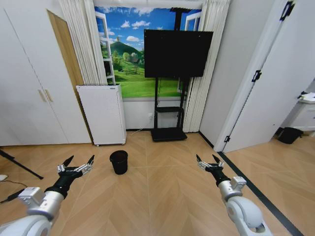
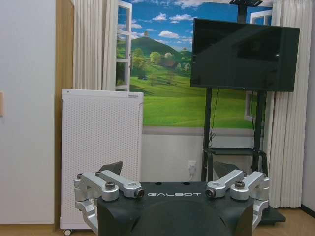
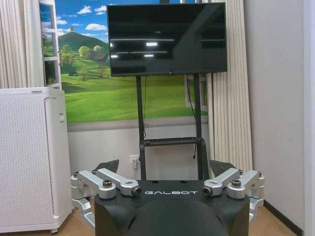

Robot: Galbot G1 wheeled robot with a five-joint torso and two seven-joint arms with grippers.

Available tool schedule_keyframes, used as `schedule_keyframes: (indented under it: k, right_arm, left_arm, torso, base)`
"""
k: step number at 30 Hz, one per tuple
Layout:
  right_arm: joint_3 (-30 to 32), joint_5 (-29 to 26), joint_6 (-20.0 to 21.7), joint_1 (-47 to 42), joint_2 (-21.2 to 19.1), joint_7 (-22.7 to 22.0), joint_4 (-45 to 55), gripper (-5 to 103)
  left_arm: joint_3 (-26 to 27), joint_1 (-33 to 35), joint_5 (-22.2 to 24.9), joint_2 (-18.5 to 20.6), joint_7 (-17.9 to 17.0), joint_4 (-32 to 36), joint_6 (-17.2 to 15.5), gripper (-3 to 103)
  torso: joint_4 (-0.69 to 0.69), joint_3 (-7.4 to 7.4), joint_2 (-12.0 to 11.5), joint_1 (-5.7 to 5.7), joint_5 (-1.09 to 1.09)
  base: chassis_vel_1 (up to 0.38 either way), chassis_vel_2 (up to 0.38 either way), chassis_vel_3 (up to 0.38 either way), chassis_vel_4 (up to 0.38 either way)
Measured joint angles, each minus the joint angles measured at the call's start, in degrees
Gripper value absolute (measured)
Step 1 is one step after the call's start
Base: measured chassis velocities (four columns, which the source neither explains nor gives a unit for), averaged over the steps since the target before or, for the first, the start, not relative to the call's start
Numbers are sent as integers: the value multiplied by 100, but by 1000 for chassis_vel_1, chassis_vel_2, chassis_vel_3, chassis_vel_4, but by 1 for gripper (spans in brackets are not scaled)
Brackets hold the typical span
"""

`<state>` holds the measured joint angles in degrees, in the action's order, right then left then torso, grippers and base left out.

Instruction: Pick up the trash bin and place the garbage on the floor into it.

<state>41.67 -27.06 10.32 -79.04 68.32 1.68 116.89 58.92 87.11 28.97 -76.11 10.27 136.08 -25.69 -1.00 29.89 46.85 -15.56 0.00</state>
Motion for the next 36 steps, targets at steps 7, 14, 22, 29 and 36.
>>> schedule_keyframes:
  k: [7,14,22,29,36]
  right_arm:
    - [53,-19,-108,-55,-34,63,-45,100]
    - [48,-38,-196,-45,-92,100,-110,100]
    - [41,-106,-214,-30,-204,121,-152,100]
    - [67,-173,-215,-31,-330,125,-168,100]
    - [-26,-178,-179,61,-405,126,-201,100]
  left_arm:
    - [-19,25,-20,-61,-56,50,-11,100]
    - [-28,52,-25,-106,-138,104,2,100]
    - [-39,62,-1,-121,-194,193,-184,100]
    - [-77,61,4,-134,-225,200,-343,100]
    - [-26,46,23,-143,-216,181,-358,100]
  torso:
    - [1,-1,-1,1,1]
    - [0,-1,-1,2,0]
    - [0,-1,-1,1,1]
    - [0,-1,-1,1,0]
    - [0,-1,-1,1,0]
  base:
    - [6,-9,-9,16]
    - [0,0,0,0]
    - [0,0,0,0]
    - [0,0,0,0]
    - [0,0,0,0]
